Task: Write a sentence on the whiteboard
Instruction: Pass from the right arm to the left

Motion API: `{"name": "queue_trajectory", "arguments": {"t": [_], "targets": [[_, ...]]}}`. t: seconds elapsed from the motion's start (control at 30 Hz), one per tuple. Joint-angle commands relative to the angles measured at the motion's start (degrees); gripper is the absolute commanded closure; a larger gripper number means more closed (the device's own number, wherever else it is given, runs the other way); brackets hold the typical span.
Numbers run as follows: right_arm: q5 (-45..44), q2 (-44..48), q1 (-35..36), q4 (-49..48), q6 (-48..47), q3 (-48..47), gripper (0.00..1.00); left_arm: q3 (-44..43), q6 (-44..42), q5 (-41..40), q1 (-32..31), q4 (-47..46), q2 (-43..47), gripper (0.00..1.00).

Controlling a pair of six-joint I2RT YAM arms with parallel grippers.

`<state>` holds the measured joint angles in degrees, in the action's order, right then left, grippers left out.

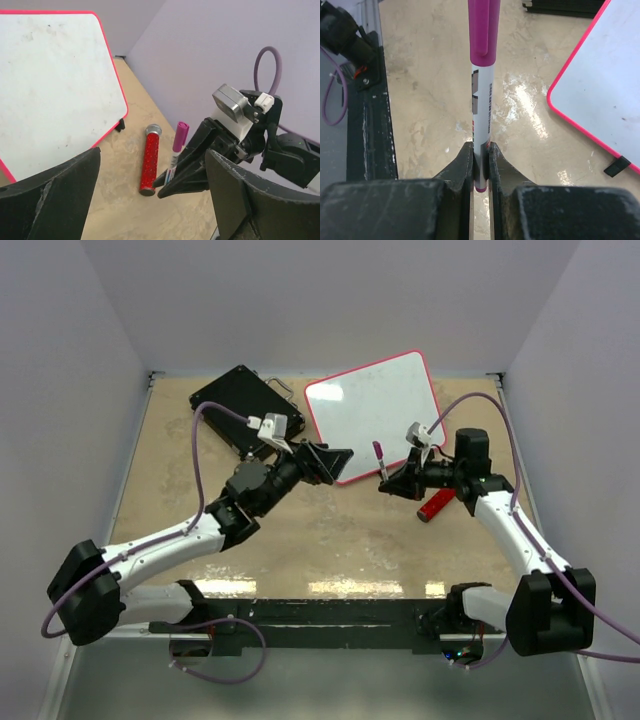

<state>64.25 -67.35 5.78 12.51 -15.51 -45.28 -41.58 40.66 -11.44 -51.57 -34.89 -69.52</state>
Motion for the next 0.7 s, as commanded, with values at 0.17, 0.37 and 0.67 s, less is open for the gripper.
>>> {"name": "queue_trajectory", "arguments": {"t": [0.17, 0.37, 0.67], "targets": [[4.30, 0.03, 1.69, 16.13, -20.52, -4.64, 1.00, -14.75, -15.15, 41.99, 5.60, 15.28, -8.61, 0.23], [5.71, 0.38, 2.48, 18.77, -24.48, -4.65, 1.00, -23.53, -25.35, 47.21, 5.61, 24.07, -14.05, 0.23], [5.71, 0.64, 2.74, 19.30, -25.01, -4.65, 1.00, -29.69, -29.06, 51.78, 5.69, 28.74, -20.39, 0.58]]}}
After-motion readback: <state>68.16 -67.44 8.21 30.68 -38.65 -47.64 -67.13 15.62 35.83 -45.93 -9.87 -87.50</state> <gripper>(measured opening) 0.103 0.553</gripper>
